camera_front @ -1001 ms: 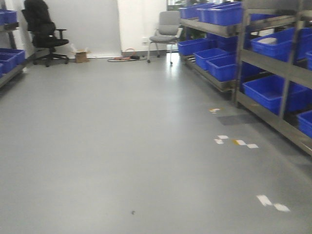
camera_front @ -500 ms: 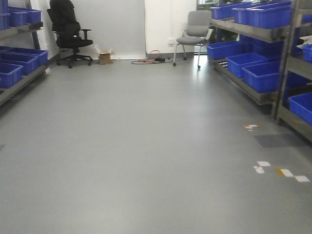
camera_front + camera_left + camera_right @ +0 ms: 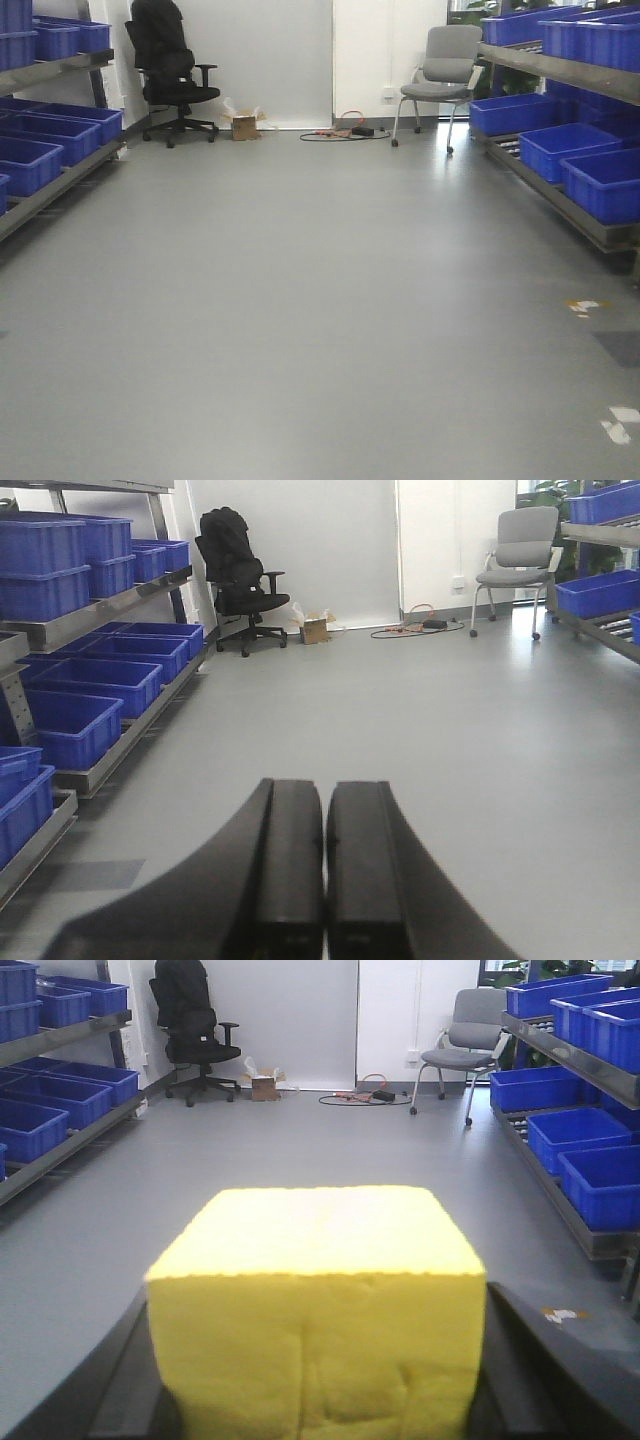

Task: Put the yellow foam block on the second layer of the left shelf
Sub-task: 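Drive the base along the bin racks to the target shelf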

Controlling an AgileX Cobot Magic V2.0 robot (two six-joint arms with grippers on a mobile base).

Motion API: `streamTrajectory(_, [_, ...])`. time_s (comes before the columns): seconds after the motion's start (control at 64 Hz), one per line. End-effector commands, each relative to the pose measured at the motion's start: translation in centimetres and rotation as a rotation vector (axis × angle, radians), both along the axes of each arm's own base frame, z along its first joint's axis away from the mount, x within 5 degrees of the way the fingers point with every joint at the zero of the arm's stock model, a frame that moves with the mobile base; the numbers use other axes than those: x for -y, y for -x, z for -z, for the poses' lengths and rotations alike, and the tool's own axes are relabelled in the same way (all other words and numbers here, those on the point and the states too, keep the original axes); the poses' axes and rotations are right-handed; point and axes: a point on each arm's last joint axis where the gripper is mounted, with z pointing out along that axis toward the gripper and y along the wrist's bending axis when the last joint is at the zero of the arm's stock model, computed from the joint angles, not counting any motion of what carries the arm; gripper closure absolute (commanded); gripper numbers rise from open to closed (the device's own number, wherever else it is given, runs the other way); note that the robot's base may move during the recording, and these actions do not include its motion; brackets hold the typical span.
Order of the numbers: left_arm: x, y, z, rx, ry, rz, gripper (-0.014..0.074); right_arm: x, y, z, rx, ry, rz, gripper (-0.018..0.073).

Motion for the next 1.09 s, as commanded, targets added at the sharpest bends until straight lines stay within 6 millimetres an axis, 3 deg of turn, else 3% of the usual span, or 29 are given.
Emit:
streamTrajectory(0.0, [0.16, 0.07, 0.02, 0.074, 0.009, 0.021, 0.046, 0.07, 0.13, -1.78, 0.116, 0.002, 0.008, 0.0054])
streamTrajectory(1.079, [0.16, 0.07, 0.02, 0.074, 0.009, 0.021, 0.046, 0.07, 0.13, -1.78, 0.116, 0.002, 0.008, 0.0054])
